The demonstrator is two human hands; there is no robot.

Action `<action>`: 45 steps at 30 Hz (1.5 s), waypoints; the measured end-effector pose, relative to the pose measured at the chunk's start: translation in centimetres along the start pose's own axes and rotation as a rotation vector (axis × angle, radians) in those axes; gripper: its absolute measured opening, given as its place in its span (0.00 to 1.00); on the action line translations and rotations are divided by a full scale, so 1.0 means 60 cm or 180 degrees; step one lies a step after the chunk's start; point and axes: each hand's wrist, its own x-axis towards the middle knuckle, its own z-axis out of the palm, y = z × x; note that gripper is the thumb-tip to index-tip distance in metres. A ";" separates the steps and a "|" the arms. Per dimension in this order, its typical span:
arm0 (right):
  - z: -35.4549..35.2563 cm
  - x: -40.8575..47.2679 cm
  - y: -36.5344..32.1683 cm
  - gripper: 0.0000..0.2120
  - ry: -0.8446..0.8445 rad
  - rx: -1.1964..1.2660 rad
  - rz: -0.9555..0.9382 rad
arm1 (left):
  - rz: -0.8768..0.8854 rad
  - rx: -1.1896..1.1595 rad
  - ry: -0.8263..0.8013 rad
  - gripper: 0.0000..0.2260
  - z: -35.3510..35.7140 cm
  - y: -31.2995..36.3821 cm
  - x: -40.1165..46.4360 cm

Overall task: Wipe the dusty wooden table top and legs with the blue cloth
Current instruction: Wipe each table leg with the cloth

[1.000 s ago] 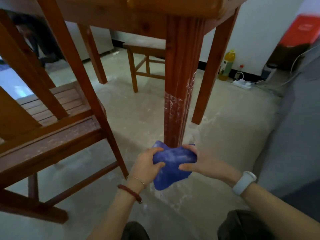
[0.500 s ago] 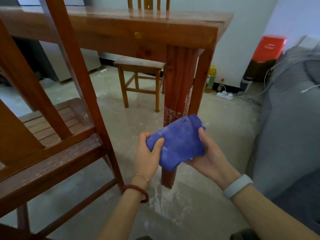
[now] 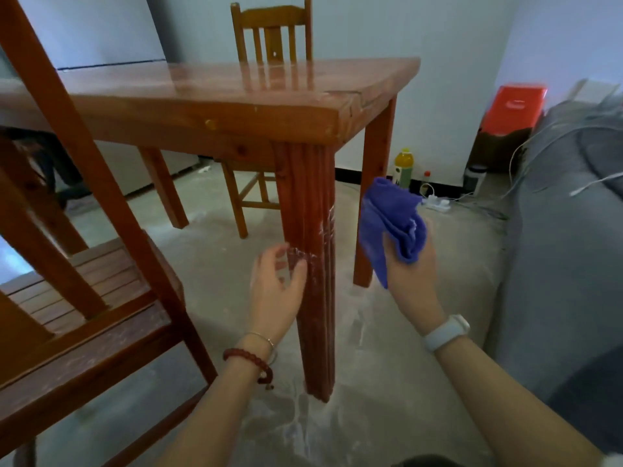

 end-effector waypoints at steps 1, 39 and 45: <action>0.014 0.022 0.001 0.14 -0.0024 -0.0100 -0.0393 | 0.0019 -0.0046 0.0129 0.18 0.000 0.009 0.018; 0.082 -0.215 0.377 0.04 -0.1154 -0.0538 0.1660 | -0.0270 -0.0348 -0.0107 0.11 0.062 -0.124 0.057; 0.041 -0.157 0.342 0.11 -0.0950 -0.0719 0.1515 | -0.0565 -0.0458 -0.0161 0.10 0.069 -0.134 0.031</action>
